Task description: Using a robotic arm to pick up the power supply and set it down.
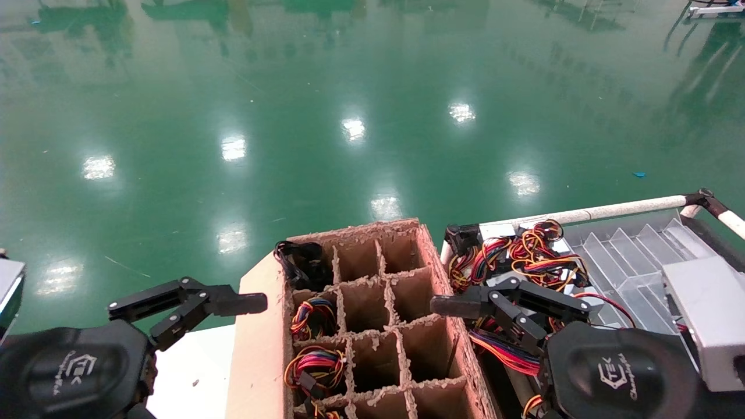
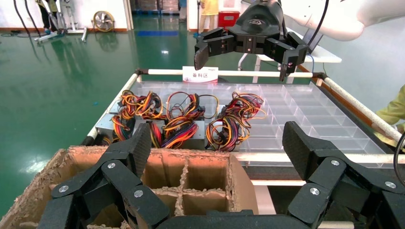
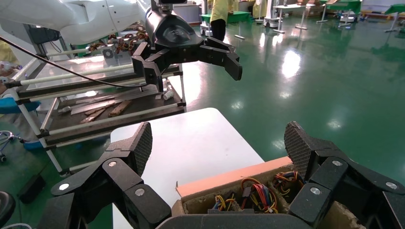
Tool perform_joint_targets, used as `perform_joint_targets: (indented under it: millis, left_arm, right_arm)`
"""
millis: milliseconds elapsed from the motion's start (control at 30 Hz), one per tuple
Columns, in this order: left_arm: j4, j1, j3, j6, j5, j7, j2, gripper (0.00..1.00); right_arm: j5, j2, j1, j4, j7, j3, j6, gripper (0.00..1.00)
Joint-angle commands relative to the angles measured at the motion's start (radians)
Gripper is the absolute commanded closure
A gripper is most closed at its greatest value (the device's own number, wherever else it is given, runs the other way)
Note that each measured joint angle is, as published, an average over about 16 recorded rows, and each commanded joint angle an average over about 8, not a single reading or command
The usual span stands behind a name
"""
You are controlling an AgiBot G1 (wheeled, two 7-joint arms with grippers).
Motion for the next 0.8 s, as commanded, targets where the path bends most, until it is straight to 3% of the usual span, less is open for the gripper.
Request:
perform_joint_targets:
  millis: [33, 800]
  left_arm:
    - [0.0, 0.0, 0.0, 0.0, 0.0, 0.0, 0.0, 0.0]
    - [0.0, 0.0, 0.0, 0.0, 0.0, 0.0, 0.0, 0.0]
  right_arm:
    - [0.0, 0.0, 0.0, 0.0, 0.0, 0.0, 0.0, 0.0]
    - [0.0, 0.0, 0.0, 0.0, 0.0, 0.0, 0.0, 0.0]
